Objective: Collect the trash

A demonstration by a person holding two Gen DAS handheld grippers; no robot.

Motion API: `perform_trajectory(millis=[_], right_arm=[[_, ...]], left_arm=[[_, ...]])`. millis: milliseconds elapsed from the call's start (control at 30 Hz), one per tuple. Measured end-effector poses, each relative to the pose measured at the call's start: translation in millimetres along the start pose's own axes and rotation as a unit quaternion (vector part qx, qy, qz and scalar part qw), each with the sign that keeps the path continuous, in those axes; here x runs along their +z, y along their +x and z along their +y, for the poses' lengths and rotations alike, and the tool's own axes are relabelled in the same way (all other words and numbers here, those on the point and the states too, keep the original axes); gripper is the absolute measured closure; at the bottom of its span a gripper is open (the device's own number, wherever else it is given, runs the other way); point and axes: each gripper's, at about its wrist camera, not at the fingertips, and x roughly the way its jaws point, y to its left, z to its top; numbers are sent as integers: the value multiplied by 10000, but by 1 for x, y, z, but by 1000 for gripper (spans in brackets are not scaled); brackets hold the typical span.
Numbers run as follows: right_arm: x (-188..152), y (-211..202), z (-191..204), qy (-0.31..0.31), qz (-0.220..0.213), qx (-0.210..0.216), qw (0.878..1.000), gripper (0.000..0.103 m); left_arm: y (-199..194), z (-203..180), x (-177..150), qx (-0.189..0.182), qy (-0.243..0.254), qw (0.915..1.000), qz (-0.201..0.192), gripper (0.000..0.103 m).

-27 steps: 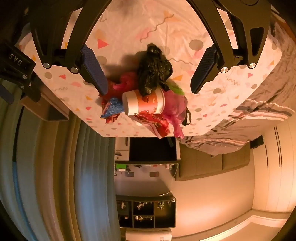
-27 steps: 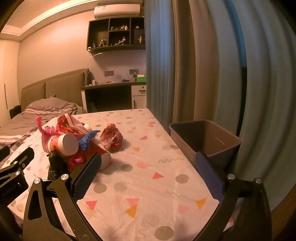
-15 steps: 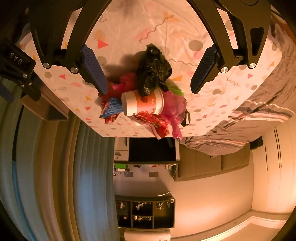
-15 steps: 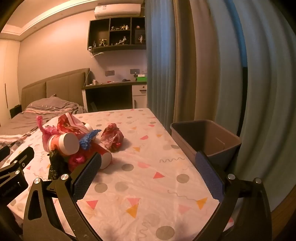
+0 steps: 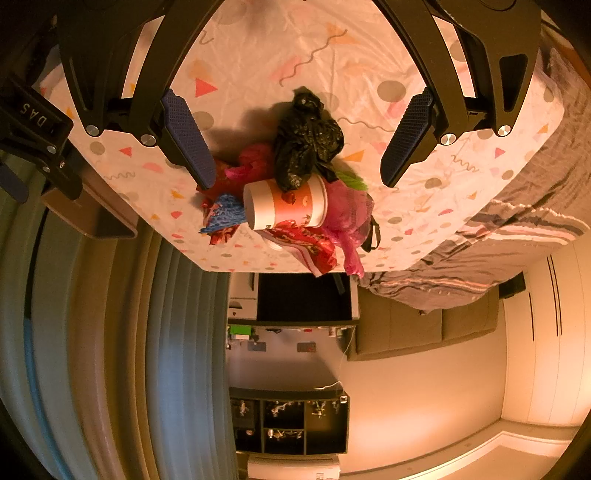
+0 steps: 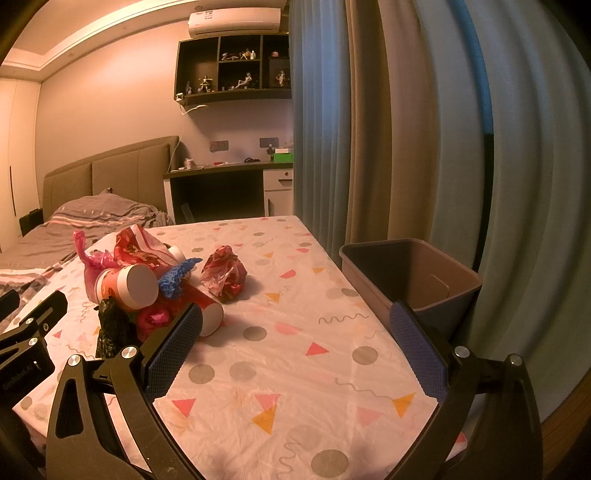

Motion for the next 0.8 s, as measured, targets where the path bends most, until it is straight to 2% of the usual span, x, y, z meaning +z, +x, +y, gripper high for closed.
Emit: perform_trajectory(millis=[800], right_arm=[[0,0,0,-2,-8,3,10000,5]], left_arm=[[0,-1,-2,-6,-39,10000,-10,14]])
